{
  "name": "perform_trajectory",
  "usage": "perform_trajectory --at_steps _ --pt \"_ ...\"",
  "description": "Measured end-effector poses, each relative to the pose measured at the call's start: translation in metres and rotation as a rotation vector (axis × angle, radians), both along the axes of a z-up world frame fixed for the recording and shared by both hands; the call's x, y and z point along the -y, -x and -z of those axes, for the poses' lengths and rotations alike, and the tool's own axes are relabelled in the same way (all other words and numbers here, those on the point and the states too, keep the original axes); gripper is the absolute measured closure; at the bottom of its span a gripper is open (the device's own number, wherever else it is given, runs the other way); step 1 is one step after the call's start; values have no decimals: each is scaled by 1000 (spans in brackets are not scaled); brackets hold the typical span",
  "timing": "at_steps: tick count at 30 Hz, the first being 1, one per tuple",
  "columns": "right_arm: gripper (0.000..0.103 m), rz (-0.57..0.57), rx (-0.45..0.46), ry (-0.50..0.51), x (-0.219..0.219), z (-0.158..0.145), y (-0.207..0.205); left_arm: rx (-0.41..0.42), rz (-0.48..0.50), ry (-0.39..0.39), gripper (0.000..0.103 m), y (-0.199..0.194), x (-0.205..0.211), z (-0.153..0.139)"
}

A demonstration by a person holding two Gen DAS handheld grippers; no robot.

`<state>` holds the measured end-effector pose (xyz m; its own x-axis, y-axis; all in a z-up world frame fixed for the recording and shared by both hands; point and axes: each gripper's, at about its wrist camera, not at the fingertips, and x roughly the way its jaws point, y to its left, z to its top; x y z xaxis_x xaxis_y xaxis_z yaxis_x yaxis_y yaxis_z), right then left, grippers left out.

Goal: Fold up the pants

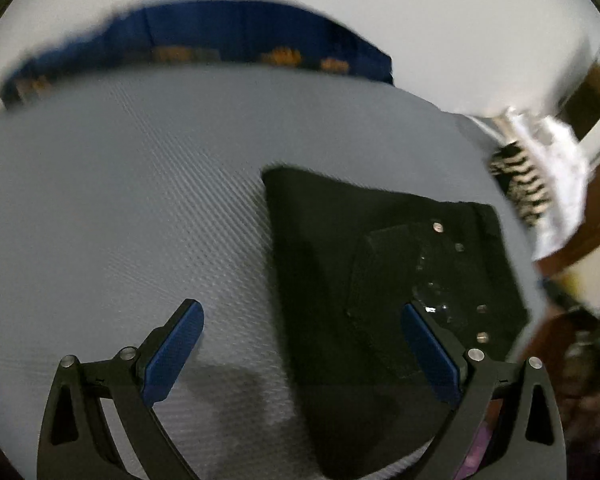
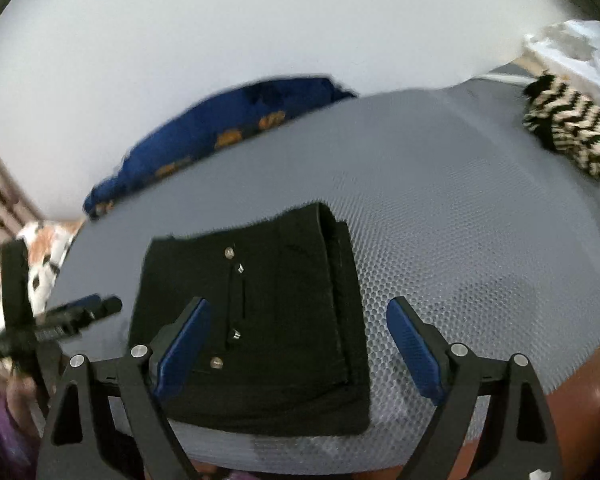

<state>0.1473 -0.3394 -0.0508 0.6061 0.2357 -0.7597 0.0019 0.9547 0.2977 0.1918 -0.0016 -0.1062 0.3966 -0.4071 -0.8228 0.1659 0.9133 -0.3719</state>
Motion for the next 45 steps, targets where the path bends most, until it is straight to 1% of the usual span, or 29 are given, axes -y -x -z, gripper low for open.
perform_trajectory --at_steps 3,5,6,8,10,11,12,14,15,17,19,21,22,23,24,25,26,27,28,29,30,31,32,34,36,38,40,41,45 --pt "15 14 -52 -86 18 18 -12 -78 25 105 5 -12 -7 17" --pt "15 26 -81 -131 28 29 -19 -94 13 111 5 -17 -7 23" --pt "15 29 -101 -159 34 36 -23 -99 25 113 5 -19 -6 26" --pt "15 13 -136 -208 41 47 -30 -115 45 86 5 -26 0 33" --pt "15 -9 -172 -249 44 58 -35 -95 76 74 5 -28 8 33" --pt "15 -17 -184 -265 45 63 -38 -87 109 71 5 -29 14 32" --pt "15 -27 -194 -287 46 68 -40 -84 149 48 5 -30 23 32" --pt "14 -53 -191 -315 46 72 -44 -64 191 -12 5 -32 36 32" --pt "14 -68 -185 -317 45 72 -46 -53 218 -18 5 -31 41 32" --pt "14 -113 -196 -326 41 73 -52 -50 284 -1 5 -29 52 32" --pt "26 -161 -230 -355 34 76 -58 -38 332 -26 5 -26 65 31" --pt "26 -184 -237 -334 29 75 -61 -32 329 -14 5 -25 68 31" --pt "36 -202 -241 -332 29 75 -63 -39 324 6 5 -27 68 30" --pt "48 -210 -258 -361 31 77 -65 -50 316 43 5 -28 66 30" --pt "65 -211 -281 -408 35 82 -67 -58 308 78 9 -31 63 30" --pt "68 -210 -287 -438 38 85 -68 -68 292 114 16 -37 57 29" --pt "69 -220 -281 -448 39 87 -67 -73 270 122 34 -40 54 29" --pt "72 -227 -279 -459 40 88 -69 -80 252 126 44 -42 48 30" --pt "72 -229 -283 -479 42 90 -69 -90 246 149 47 -44 44 32" --pt "72 -232 -290 -494 43 93 -69 -100 242 175 51 -45 40 33" --pt "72 -243 -293 -490 43 94 -70 -111 239 192 53 -47 37 33" --pt "68 -253 -295 -473 43 94 -71 -117 239 195 53 -47 38 33" --pt "67 -260 -297 -465 44 94 -72 -116 248 179 53 -47 41 32" --pt "60 -267 -305 -486 42 93 -75 -109 261 156 51 -40 37 30" --pt "50 -279 -314 -500 40 93 -77 -121 250 197 39 -44 37 32" --pt "43 -287 -329 -515 38 92 -79 -119 246 220 33 -43 39 33" --pt "33 -298 -337 -530 34 92 -83 -102 257 202 30 -43 47 33" --pt "32 -299 -341 -528 33 91 -81 -92 270 190 26 -40 51 33" --pt "30 -299 -365 -507 28 90 -84 -68 306 123 25 -39 63 33"
